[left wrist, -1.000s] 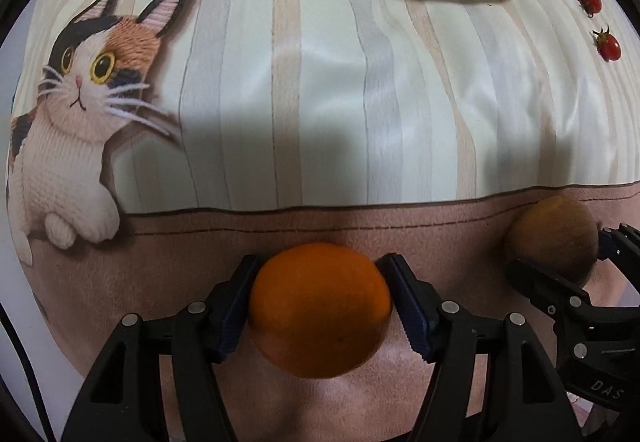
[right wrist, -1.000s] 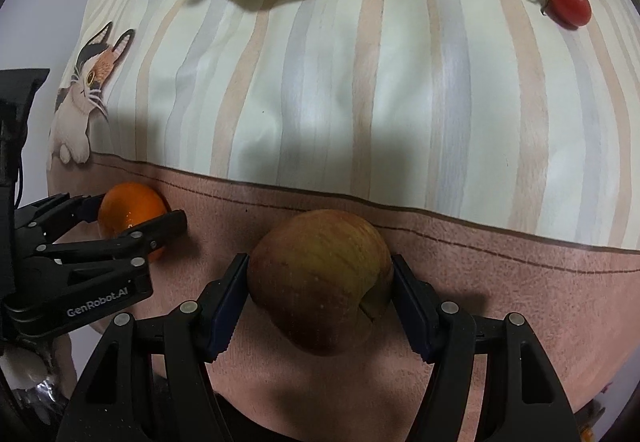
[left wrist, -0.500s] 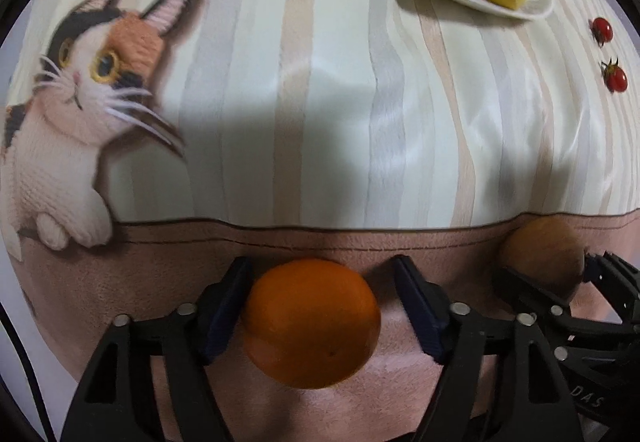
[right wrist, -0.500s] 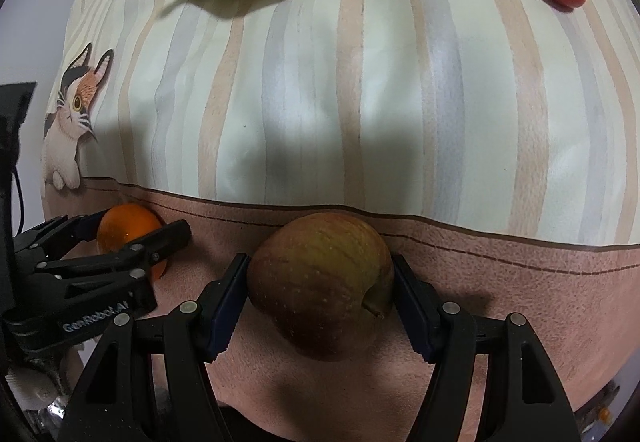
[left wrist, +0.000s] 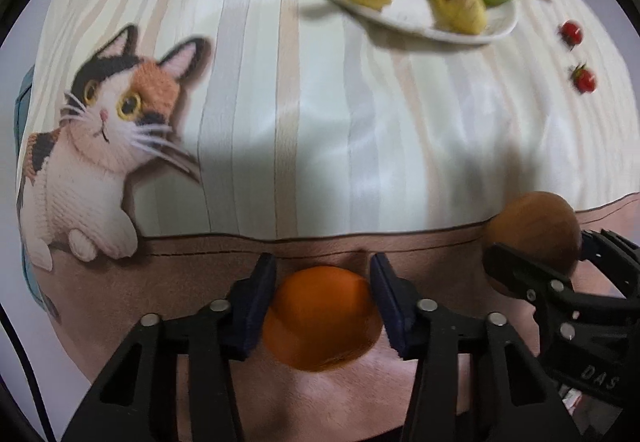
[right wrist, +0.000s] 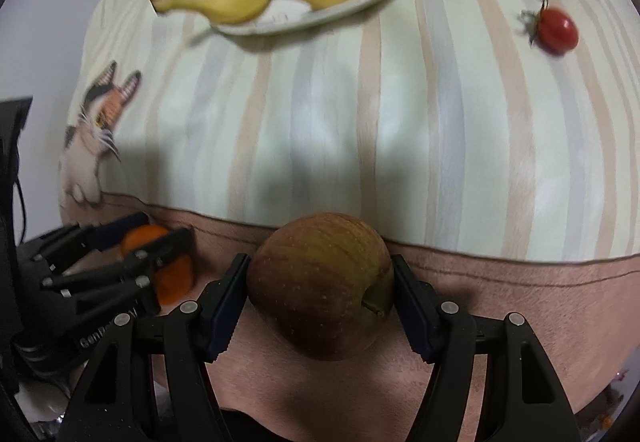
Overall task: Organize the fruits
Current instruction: 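Carry the red apple and mandarin with both grippers over the white plate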
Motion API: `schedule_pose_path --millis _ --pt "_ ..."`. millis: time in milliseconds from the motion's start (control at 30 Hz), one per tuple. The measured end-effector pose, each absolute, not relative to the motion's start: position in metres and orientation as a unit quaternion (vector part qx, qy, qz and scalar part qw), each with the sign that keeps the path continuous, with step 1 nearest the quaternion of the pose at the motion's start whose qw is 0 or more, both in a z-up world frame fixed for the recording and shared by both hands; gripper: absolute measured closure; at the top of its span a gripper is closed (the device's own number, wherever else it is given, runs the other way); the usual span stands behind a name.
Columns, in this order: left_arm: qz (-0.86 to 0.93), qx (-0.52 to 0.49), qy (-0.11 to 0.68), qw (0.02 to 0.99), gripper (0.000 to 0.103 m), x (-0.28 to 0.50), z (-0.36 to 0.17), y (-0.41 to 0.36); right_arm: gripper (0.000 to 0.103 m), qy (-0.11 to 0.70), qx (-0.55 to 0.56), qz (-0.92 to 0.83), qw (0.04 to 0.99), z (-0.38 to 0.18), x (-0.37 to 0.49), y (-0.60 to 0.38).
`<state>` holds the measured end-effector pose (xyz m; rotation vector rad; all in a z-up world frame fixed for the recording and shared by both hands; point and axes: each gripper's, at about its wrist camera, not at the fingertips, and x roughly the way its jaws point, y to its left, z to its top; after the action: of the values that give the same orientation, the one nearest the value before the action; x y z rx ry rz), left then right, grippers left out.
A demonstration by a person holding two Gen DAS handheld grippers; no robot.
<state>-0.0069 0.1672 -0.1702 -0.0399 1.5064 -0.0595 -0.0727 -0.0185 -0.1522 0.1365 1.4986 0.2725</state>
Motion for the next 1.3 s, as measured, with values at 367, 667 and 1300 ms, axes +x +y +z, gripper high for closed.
schedule_pose_path --millis 367,667,1300 --pt "-0.089 -0.07 0.733 0.671 0.068 0.038 -0.185 0.186 0.032 0.651 0.087 0.122 0.744 -0.123 -0.032 -0.032" --pt "-0.09 -0.053 0.748 0.656 0.039 0.013 -0.187 0.194 0.032 0.665 0.106 0.112 0.731 -0.14 -0.048 -0.039" --pt "-0.058 0.016 0.706 0.706 0.043 -0.039 -0.161 0.149 0.032 0.652 0.106 0.116 0.742 -0.119 -0.06 -0.042"
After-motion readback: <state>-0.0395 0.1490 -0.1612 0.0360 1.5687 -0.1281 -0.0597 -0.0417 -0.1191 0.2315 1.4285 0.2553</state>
